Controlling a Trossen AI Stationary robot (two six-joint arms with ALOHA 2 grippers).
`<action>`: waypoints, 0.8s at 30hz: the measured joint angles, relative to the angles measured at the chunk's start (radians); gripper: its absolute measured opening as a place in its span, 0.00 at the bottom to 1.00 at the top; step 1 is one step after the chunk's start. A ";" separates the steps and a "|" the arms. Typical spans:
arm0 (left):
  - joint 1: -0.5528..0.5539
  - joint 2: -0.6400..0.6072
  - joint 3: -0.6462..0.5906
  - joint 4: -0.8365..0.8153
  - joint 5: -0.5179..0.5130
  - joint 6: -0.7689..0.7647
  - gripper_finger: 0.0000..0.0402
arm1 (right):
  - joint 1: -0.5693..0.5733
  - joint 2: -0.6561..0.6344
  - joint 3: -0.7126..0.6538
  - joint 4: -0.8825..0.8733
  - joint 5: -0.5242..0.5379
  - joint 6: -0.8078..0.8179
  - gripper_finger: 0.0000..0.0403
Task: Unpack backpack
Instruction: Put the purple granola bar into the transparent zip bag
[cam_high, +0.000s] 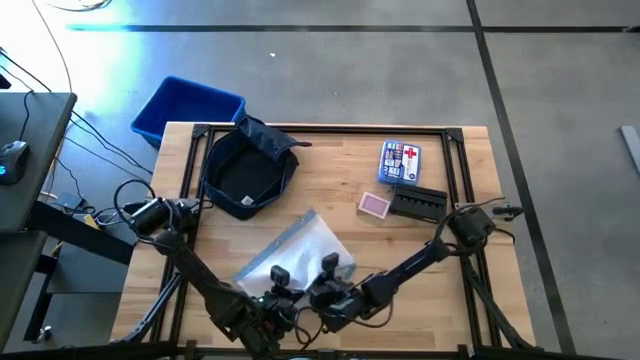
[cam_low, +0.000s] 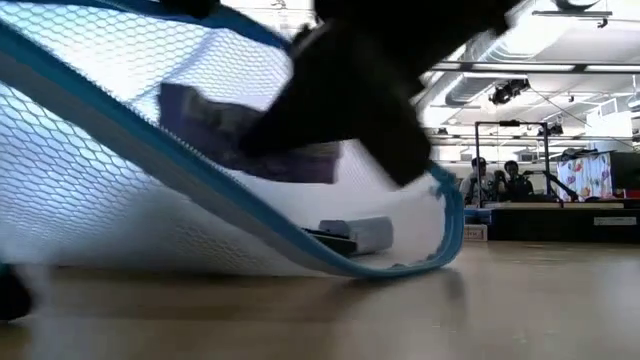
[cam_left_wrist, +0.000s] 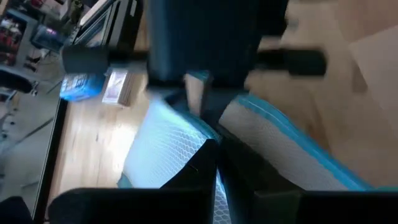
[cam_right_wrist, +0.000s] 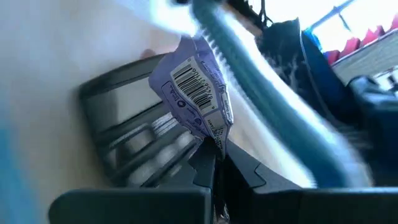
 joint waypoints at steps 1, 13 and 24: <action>-0.001 0.000 0.000 0.000 0.002 0.003 0.00 | -0.012 0.011 0.004 0.020 -0.018 -0.021 0.00; 0.001 0.000 0.000 -0.029 0.005 -0.044 0.00 | -0.070 0.035 0.004 0.060 -0.084 0.011 0.15; -0.004 0.000 0.000 -0.020 0.012 -0.084 0.00 | -0.038 0.036 0.004 0.089 0.220 0.179 0.50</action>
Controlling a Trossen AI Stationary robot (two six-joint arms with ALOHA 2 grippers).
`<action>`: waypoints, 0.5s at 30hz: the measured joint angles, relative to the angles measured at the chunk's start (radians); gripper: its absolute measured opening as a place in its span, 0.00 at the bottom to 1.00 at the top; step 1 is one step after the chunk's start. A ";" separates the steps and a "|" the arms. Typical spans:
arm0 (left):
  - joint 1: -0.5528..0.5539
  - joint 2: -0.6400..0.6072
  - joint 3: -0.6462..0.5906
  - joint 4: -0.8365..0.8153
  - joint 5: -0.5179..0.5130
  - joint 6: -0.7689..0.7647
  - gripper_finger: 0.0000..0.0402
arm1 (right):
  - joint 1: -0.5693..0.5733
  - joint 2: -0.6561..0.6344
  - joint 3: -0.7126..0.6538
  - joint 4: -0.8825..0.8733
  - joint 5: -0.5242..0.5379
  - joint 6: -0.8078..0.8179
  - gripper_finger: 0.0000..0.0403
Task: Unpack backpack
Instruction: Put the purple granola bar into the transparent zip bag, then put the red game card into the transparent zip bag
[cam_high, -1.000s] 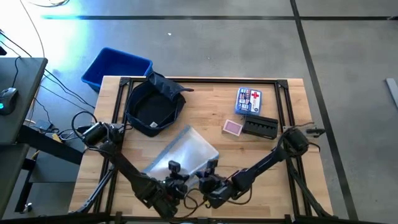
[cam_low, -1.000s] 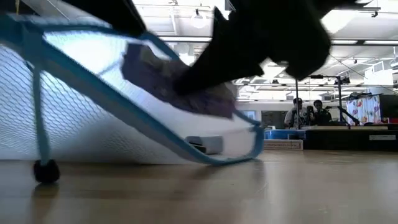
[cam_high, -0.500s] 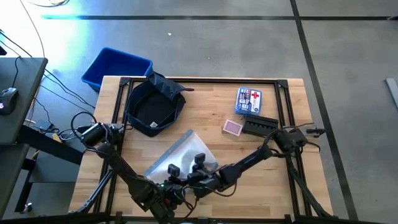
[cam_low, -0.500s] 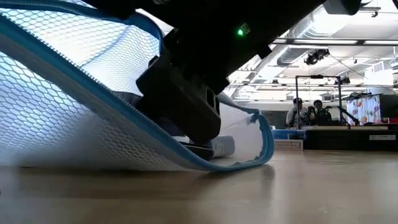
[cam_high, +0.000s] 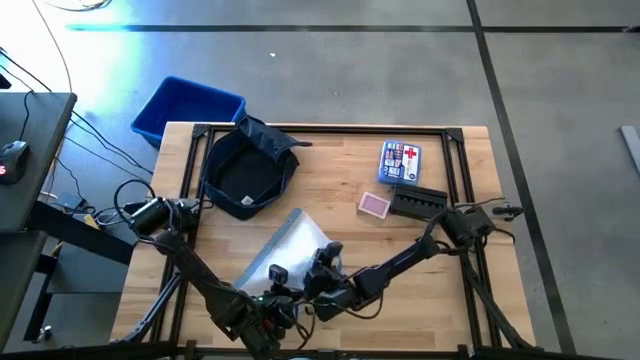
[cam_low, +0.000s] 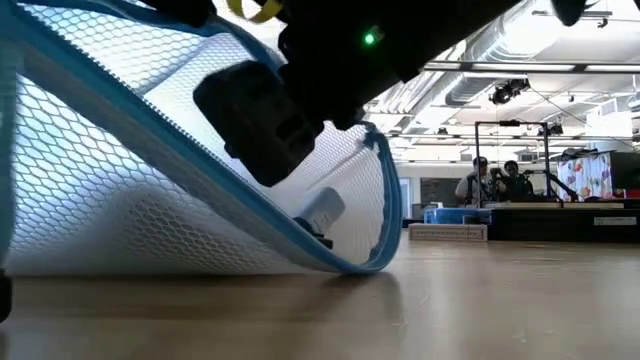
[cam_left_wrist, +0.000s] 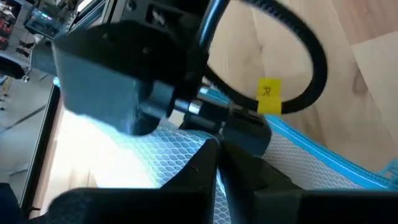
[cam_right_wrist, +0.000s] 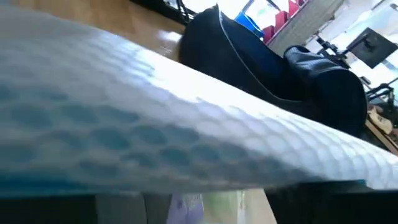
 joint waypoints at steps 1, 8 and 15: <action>-0.001 0.000 0.000 0.000 0.000 0.000 0.00 | 0.007 0.000 0.000 -0.003 -0.010 0.000 0.51; -0.002 0.000 -0.019 -0.005 -0.014 -0.078 0.00 | 0.086 0.000 0.000 -0.015 -0.252 -0.173 0.49; 0.006 -0.001 -0.061 -0.017 -0.068 -0.175 0.00 | 0.169 -0.002 0.205 -0.410 -0.395 -0.080 0.48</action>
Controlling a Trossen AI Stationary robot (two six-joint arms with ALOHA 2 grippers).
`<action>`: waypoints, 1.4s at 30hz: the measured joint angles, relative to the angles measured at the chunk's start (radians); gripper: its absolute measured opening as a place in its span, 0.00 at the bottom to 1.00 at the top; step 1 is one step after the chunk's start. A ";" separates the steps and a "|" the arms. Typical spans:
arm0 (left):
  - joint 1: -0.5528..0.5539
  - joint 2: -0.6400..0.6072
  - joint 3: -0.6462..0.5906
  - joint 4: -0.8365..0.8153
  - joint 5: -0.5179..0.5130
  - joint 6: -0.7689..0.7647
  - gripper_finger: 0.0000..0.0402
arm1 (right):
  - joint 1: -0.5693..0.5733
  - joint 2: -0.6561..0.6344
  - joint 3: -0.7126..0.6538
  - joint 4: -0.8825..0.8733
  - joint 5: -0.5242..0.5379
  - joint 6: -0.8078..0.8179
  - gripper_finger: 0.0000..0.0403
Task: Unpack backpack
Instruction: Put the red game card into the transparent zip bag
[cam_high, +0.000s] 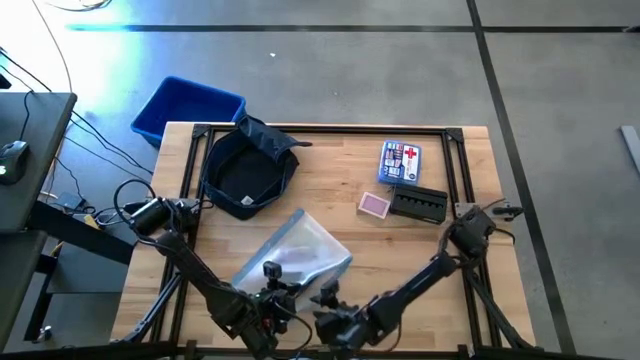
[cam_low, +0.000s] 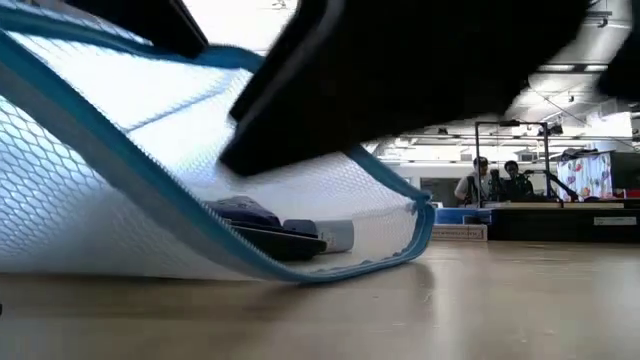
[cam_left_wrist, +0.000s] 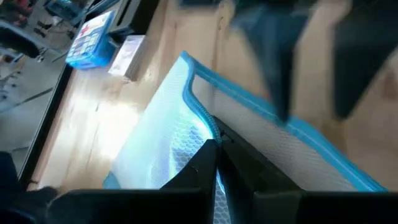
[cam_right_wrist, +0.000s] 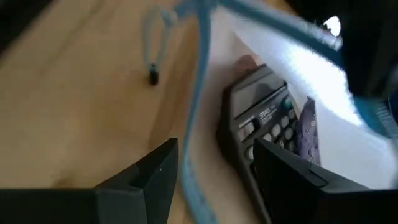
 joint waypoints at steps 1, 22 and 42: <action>0.001 0.000 0.000 0.000 0.000 -0.006 0.00 | 0.007 -0.002 0.046 -0.084 -0.023 0.045 0.48; -0.045 0.000 -0.001 0.002 -0.042 -0.119 0.00 | -0.437 -0.197 0.021 -1.012 -0.016 0.654 0.33; -0.049 0.004 -0.001 0.013 -0.049 -0.113 0.00 | -0.646 -0.229 -0.335 -0.642 -0.508 0.585 0.01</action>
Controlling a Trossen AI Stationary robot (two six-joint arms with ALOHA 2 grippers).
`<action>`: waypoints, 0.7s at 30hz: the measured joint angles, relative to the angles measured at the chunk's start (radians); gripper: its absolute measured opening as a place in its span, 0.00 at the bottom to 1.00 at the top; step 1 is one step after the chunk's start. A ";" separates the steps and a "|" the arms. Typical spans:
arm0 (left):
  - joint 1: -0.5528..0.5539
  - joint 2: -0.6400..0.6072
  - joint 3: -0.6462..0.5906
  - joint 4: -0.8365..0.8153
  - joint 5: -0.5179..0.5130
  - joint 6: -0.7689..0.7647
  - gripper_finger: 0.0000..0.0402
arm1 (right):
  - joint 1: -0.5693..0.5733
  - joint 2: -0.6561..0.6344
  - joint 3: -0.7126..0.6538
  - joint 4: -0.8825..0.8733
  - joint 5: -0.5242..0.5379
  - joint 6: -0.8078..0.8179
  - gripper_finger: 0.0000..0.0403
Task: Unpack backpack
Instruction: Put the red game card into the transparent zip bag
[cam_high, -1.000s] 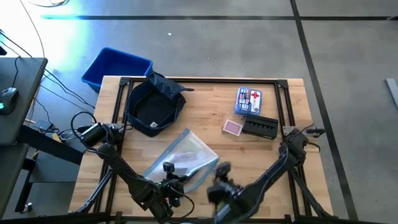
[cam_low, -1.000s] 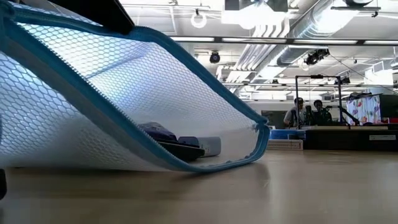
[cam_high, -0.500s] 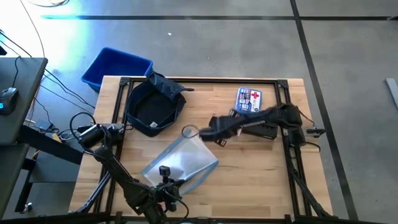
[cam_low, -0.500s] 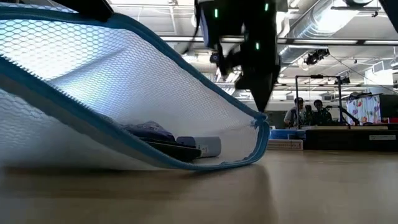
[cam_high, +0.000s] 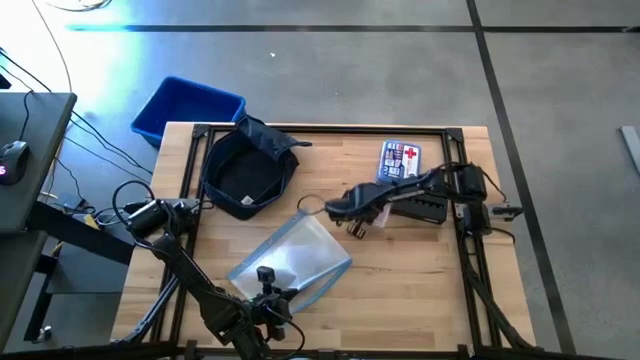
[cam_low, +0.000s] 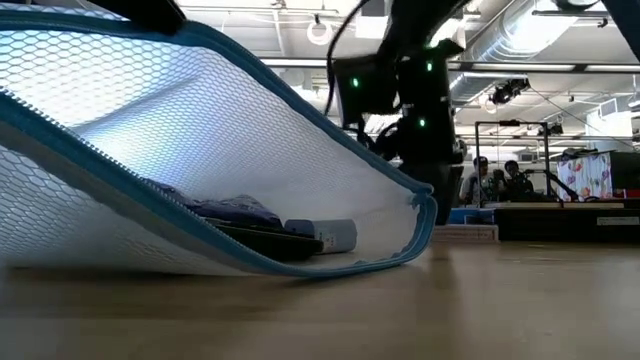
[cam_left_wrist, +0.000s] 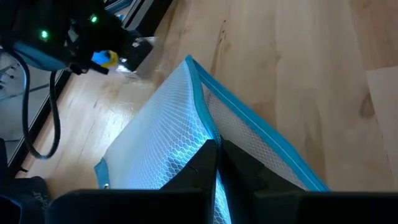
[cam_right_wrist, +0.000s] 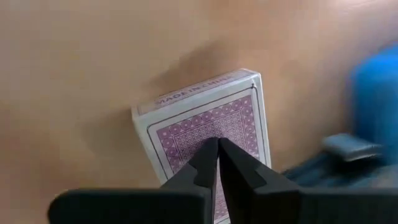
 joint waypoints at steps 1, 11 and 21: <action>0.000 0.000 0.000 0.001 0.000 0.000 0.00 | 0.024 0.002 0.018 0.002 -0.022 0.005 0.01; 0.000 0.001 0.000 0.004 0.008 -0.008 0.00 | 0.178 0.009 0.239 -0.064 -0.019 -0.088 0.02; -0.001 0.001 0.000 0.004 0.010 -0.008 0.00 | 0.251 0.007 0.230 -0.156 -0.076 -0.316 0.29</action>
